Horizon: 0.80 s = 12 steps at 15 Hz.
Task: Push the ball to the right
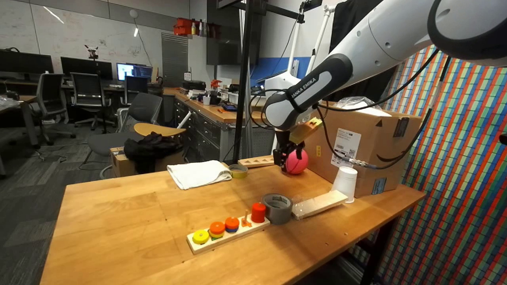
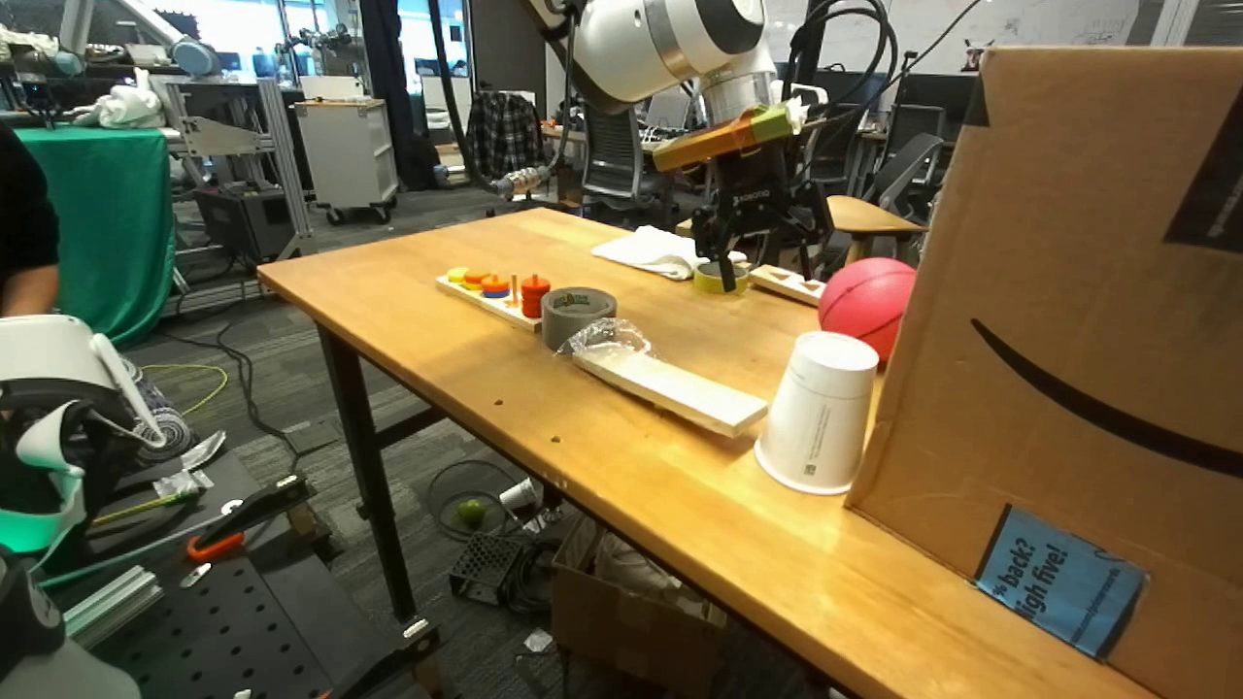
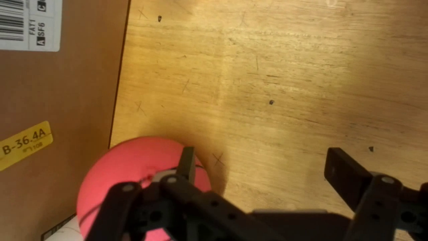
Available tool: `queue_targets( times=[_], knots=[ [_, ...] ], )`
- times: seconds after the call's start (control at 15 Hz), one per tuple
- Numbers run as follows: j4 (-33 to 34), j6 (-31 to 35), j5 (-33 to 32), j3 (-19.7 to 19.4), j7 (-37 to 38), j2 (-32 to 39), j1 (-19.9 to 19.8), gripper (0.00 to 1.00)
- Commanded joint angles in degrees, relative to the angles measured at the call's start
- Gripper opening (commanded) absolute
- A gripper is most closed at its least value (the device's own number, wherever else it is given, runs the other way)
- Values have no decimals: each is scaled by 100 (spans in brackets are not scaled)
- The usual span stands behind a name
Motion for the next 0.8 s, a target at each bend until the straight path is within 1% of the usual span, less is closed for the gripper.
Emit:
queue_targets(
  times=[0.0,0.13,0.2,0.27,0.47,0.73],
  knots=[
    [-197,-82,-72,75,85,-259,42,100],
    [-274,-43,169,199,134,-312,34,100],
    [-345,31,445,329,85,-390,-5,100],
    [-89,-40,180,197,40,-89,-6,100],
    [-151,-38,356,323,56,-173,13,100],
    [-180,-38,362,326,58,-195,1,100]
  ],
)
